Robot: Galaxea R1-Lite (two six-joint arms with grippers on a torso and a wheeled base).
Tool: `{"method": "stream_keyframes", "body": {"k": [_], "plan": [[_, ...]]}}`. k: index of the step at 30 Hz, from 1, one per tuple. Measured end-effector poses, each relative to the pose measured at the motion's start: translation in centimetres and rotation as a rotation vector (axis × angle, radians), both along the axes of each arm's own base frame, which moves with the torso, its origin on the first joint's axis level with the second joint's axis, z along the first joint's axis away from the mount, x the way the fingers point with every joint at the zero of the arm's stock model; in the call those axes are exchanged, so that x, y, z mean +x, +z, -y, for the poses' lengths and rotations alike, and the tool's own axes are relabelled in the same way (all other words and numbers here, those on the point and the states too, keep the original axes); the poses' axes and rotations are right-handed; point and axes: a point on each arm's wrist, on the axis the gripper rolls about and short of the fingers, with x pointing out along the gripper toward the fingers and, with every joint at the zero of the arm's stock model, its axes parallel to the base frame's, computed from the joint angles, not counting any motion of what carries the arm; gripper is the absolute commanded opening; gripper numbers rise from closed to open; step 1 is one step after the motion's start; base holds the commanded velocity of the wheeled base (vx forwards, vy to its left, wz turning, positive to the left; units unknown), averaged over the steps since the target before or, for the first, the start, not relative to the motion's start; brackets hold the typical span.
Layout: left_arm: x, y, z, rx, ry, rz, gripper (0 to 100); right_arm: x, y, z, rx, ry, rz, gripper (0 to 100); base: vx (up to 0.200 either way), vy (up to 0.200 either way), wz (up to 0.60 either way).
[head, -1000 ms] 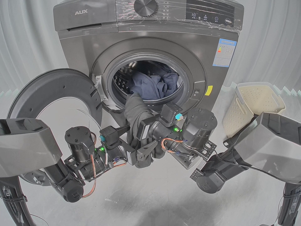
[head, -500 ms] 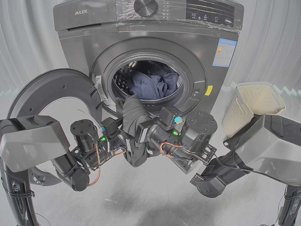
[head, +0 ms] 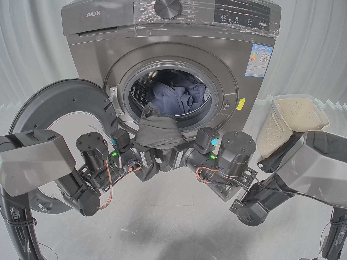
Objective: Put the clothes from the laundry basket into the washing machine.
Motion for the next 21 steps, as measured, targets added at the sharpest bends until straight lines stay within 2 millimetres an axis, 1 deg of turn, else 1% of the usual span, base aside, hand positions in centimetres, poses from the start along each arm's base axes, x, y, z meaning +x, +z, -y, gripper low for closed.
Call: {"method": "stream_keyframes", "body": {"k": [6,11,12,17,21], "plan": [[-0.5,0.9,-0.1,-0.008,-0.003,0.013,0,0.0,-1.2,1.2,-0.043,-0.024,-0.043,0,0.000,0.000,0.00],[-1.1,1.5,-0.2,-0.012,-0.006,0.019,0,0.0,-1.5,1.4,-0.054,-0.032,-0.052,0,0.000,0.000,0.00],[-1.2,1.5,-0.3,-0.013,-0.007,0.020,0,0.1,-1.5,1.4,-0.055,-0.033,-0.052,100,0.000,0.000,0.00],[-1.7,2.0,-0.6,-0.017,0.000,0.026,0,-0.2,-1.4,1.2,-0.057,-0.028,-0.055,100,0.000,0.000,0.00],[-2.4,2.3,-0.8,-0.016,-0.002,0.024,0,-1.0,-1.5,1.7,-0.081,-0.019,-0.064,100,0.000,0.000,0.00]]}}
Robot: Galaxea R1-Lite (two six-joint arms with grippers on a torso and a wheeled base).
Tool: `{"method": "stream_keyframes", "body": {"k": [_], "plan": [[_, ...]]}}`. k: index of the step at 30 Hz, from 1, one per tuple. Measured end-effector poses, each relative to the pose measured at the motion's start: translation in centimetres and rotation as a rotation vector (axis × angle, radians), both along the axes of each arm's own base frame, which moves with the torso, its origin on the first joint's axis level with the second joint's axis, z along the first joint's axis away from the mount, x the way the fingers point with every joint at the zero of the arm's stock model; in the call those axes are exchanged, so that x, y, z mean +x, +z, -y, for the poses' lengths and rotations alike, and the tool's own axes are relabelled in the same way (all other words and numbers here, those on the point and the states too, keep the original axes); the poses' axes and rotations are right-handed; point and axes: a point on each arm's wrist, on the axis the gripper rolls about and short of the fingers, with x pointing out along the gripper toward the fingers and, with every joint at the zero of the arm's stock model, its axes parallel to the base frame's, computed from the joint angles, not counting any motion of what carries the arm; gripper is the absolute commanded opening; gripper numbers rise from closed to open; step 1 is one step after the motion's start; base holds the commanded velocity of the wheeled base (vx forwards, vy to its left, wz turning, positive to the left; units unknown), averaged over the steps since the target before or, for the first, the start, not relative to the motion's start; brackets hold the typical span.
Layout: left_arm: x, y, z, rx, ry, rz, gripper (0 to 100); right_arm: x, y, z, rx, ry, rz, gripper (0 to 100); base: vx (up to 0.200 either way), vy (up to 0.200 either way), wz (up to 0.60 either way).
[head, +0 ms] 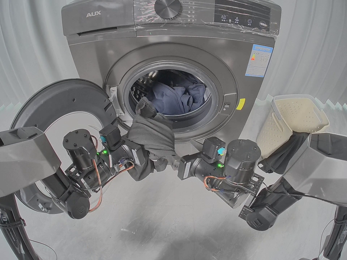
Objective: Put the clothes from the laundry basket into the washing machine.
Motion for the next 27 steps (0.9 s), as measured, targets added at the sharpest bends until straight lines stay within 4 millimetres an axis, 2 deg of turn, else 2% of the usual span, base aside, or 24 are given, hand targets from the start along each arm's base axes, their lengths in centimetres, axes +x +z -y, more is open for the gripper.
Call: {"method": "stream_keyframes", "body": {"k": [14,23,27], "plan": [[-4.9,1.3,-1.8,0.023,-0.018,-0.026,0,-4.8,-0.3,6.6,-0.148,0.095,-0.032,100,0.000,0.000,0.00],[-6.7,1.9,-2.7,0.027,-0.013,-0.023,0,-4.0,1.2,10.4,-0.098,-0.023,-0.009,100,0.000,0.000,0.00],[-7.2,2.0,-2.8,0.028,-0.018,-0.024,0,-3.9,1.3,11.5,-0.090,-0.058,-0.013,100,0.000,0.000,0.00]]}}
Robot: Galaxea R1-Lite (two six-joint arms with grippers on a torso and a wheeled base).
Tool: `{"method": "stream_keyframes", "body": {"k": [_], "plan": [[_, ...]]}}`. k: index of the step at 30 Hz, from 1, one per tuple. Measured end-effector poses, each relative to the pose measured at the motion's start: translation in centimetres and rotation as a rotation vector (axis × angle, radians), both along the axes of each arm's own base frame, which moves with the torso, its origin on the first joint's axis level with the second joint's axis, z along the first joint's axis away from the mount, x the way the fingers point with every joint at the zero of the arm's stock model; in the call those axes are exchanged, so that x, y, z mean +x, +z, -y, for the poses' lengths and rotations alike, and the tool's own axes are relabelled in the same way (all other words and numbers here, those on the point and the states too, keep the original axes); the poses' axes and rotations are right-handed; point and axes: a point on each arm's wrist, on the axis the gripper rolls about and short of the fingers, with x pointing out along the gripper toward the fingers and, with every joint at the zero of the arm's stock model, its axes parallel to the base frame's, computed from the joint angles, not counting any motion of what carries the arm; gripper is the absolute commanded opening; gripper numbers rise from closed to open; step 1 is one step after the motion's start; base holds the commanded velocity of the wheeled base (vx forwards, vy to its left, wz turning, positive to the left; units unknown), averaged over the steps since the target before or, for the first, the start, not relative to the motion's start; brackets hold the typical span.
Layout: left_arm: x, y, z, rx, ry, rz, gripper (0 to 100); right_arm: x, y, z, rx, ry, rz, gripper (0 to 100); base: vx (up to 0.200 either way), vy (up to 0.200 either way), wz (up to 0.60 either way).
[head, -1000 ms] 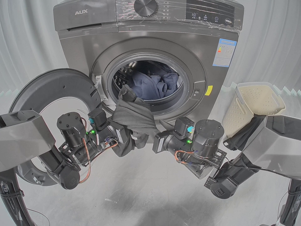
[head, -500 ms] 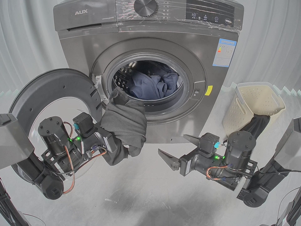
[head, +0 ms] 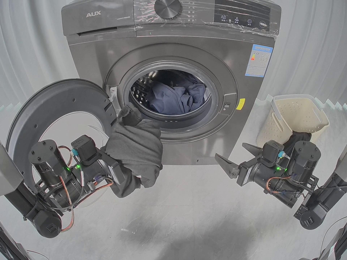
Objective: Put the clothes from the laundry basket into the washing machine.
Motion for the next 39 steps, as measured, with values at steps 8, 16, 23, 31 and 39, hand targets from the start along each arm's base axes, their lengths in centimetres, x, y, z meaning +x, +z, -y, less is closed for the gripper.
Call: {"method": "stream_keyframes", "body": {"k": [8,16,23,31,39], "plan": [[0.3,-0.9,0.3,0.021,-0.007,-0.027,0,-0.5,-0.2,0.0,-0.004,0.011,-0.011,100,0.200,0.000,0.00],[0.5,-1.6,1.1,0.032,-0.028,-0.046,0,-0.9,-0.2,-0.4,0.000,0.024,-0.020,100,0.200,0.000,0.00],[0.5,-1.8,1.3,0.036,-0.036,-0.053,0,-1.3,-0.3,-1.0,0.008,0.014,-0.029,100,0.200,0.000,0.00],[0.6,-2.1,1.5,0.040,-0.039,-0.059,0,-1.8,-0.7,-1.0,-0.005,0.028,-0.048,100,0.100,0.000,0.00],[0.4,-2.5,2.1,0.048,-0.059,-0.073,0,-3.2,-1.3,-1.5,-0.028,0.081,-0.073,100,0.000,0.000,0.00]]}}
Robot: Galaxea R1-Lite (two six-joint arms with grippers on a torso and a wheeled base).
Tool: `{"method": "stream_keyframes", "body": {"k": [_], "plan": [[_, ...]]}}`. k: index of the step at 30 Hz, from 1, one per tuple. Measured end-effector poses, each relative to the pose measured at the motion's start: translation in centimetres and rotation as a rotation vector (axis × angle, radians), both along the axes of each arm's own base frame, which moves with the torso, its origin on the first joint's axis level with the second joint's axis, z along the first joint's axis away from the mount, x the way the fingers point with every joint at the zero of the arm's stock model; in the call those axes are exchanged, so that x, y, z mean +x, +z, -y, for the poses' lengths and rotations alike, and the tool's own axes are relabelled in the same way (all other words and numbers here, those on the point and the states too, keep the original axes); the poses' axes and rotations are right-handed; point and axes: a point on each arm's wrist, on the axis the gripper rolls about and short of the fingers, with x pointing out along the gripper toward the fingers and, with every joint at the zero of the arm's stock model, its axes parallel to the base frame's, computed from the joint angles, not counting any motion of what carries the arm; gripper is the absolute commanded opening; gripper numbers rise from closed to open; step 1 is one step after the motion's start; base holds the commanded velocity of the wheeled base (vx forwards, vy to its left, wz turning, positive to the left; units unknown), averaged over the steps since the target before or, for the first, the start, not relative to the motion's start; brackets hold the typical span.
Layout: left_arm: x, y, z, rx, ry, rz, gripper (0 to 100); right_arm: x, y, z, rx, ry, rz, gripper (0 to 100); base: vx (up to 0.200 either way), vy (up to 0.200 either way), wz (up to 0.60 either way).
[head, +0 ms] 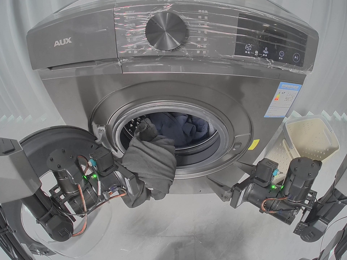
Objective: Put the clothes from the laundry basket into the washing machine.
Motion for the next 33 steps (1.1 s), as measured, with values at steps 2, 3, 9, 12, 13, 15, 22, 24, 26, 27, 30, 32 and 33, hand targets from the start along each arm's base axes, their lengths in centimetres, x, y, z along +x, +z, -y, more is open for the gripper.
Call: {"method": "stream_keyframes", "body": {"k": [2,3,9,12,13,15,22,24,26,27,30,32,33], "plan": [[0.0,-0.1,0.1,0.002,-0.003,-0.003,0,-0.2,-0.1,-0.1,-0.002,0.008,-0.003,100,0.000,0.000,0.00],[0.1,-0.2,0.2,0.003,-0.003,-0.003,0,-0.3,-0.1,-0.1,-0.004,0.010,-0.005,100,0.000,0.000,0.00],[-0.1,-0.3,1.0,0.013,0.001,0.000,0,-0.4,-0.2,-0.1,-0.009,0.014,-0.008,100,0.000,0.000,0.00],[-0.5,-0.4,1.5,0.008,0.002,-0.006,0,-0.4,-0.2,-0.1,-0.009,0.014,-0.007,100,0.000,0.000,0.00],[-0.6,-0.4,1.6,0.006,-0.003,-0.008,0,-0.4,-0.2,-0.1,-0.009,0.015,-0.007,100,0.200,0.000,0.00],[-0.8,-0.5,1.8,0.009,-0.010,-0.014,0,-0.4,-0.2,-0.1,-0.009,0.015,-0.006,100,0.200,0.000,0.00],[-1.2,-1.1,2.4,0.022,-0.034,-0.037,0,-0.5,-0.2,-0.2,-0.010,0.018,-0.008,100,0.086,0.000,0.00],[-1.2,-1.3,2.5,0.024,-0.037,-0.041,0,-0.5,-0.3,-0.1,-0.014,0.019,-0.010,100,0.000,0.000,0.00],[-1.0,-1.5,2.7,0.026,-0.037,-0.047,0,-0.6,-0.4,0.0,-0.019,0.019,-0.014,100,0.000,0.000,0.00],[-1.0,-1.7,2.7,0.030,-0.037,-0.053,0,-0.7,-0.4,0.0,-0.020,0.020,-0.016,100,0.000,0.000,0.00],[-0.7,-2.2,3.0,0.041,-0.041,-0.062,0,-0.8,-0.5,0.0,-0.022,0.022,-0.018,100,0.000,0.000,0.00],[-0.3,-2.4,3.4,0.040,-0.046,-0.059,0,-0.9,-0.5,-0.1,-0.021,0.028,-0.018,100,0.000,0.000,0.00],[-0.1,-2.5,3.5,0.042,-0.049,-0.059,0,-0.9,-0.5,-0.1,-0.021,0.030,-0.017,100,0.000,0.000,0.00]]}}
